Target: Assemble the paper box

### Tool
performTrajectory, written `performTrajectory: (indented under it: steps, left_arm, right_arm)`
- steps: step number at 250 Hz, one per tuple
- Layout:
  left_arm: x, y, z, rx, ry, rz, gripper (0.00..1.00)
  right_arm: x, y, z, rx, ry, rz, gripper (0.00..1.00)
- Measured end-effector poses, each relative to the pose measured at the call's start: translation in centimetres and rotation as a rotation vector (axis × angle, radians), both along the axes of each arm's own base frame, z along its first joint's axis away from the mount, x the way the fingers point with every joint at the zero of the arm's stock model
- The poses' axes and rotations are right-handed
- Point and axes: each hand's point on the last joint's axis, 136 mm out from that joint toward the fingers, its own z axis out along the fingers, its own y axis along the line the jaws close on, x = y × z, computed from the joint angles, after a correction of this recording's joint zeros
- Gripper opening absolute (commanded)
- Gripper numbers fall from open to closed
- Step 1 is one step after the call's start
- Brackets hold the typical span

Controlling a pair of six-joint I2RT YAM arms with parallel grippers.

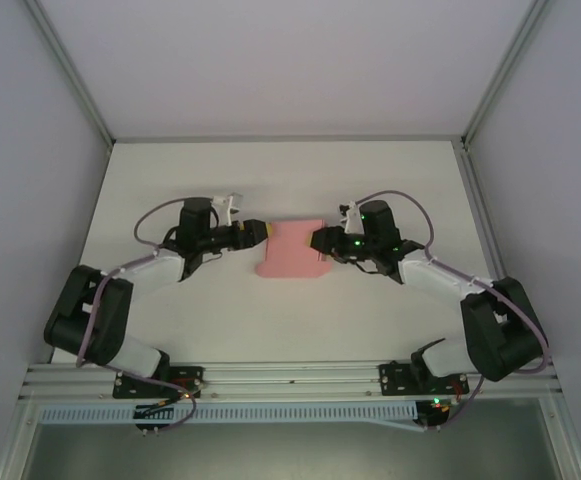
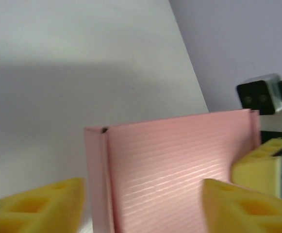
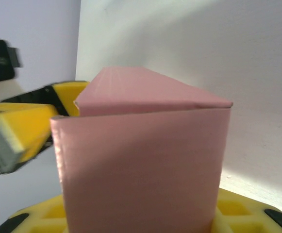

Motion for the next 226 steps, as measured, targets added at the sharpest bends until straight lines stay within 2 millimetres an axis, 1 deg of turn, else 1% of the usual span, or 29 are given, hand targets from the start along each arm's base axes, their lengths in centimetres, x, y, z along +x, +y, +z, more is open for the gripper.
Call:
performTrajectory:
  steps: [22,43,53,62,76,91,102,113,134,147,165,178,189,200,206,217,226]
  left_arm:
    - [0.1,0.0,2.5,0.054,-0.138,-0.026,1.0]
    - [-0.8,-0.9,4.7,0.152,-0.318,-0.078,1.0]
    - [-1.8,-1.9,5.7,0.207,-0.416,-0.126,1.0]
    - [-3.2,-3.1,6.5,0.253,-0.511,-0.187,1.0]
    - [-6.0,-5.1,7.4,0.315,-0.659,-0.307,1.0]
    - [-8.6,-6.6,8.0,0.365,-0.779,-0.413,1.0]
    - [-9.7,-7.1,8.4,0.4,-0.857,-0.461,1.0]
    - [-10.1,-7.2,8.8,0.438,-0.92,-0.482,1.0]
    - [-9.4,-6.8,8.8,0.532,-1.0,-0.489,1.0]
    - [-9.0,-6.7,8.5,0.592,-1.024,-0.498,1.0]
    - [-8.6,-7.0,7.7,0.658,-1.043,-0.531,1.0]
    - [-8.6,-7.3,6.8,0.697,-1.049,-0.563,1.0]
    - [-8.6,-7.3,6.0,0.728,-1.05,-0.585,1.0]
    - [-8.5,-7.2,5.2,0.76,-1.045,-0.603,1.0]
    - [-8.5,-7.1,4.9,0.774,-1.044,-0.609,1.0]
    - [-8.3,-6.8,4.5,0.799,-1.043,-0.615,1.0]
    - [-8.2,-6.6,4.4,0.817,-1.046,-0.615,1.0]
  right_arm:
    - [-0.1,-0.4,-0.3,-0.008,0.028,-0.014,0.37]
    - [0.2,-1.1,-0.5,-0.003,0.074,-0.044,0.35]
    - [0.4,-1.5,-0.4,0.007,0.102,-0.063,0.35]
    - [0.7,-1.8,-0.1,0.018,0.128,-0.08,0.35]
    - [1.4,-2.5,0.7,0.027,0.167,-0.105,0.34]
    - [2.2,-2.9,1.6,0.025,0.204,-0.122,0.34]
    - [2.7,-3.2,2.3,0.02,0.229,-0.129,0.35]
    - [3.1,-3.3,3.0,0.018,0.249,-0.13,0.36]
    - [3.3,-3.3,4.0,0.03,0.287,-0.123,0.36]
    - [3.0,-3.4,4.2,0.046,0.329,-0.119,0.33]
    - [2.5,-3.4,3.9,0.073,0.408,-0.122,0.31]
    - [2.3,-3.5,3.7,0.097,0.468,-0.132,0.31]
    - [2.3,-3.5,3.5,0.115,0.51,-0.144,0.32]
    - [2.3,-3.6,3.5,0.131,0.544,-0.153,0.37]
    - [2.3,-3.6,3.6,0.141,0.56,-0.156,0.38]
    - [2.2,-3.6,3.6,0.149,0.583,-0.161,0.34]
    - [2.1,-3.7,3.7,0.153,0.602,-0.165,0.34]
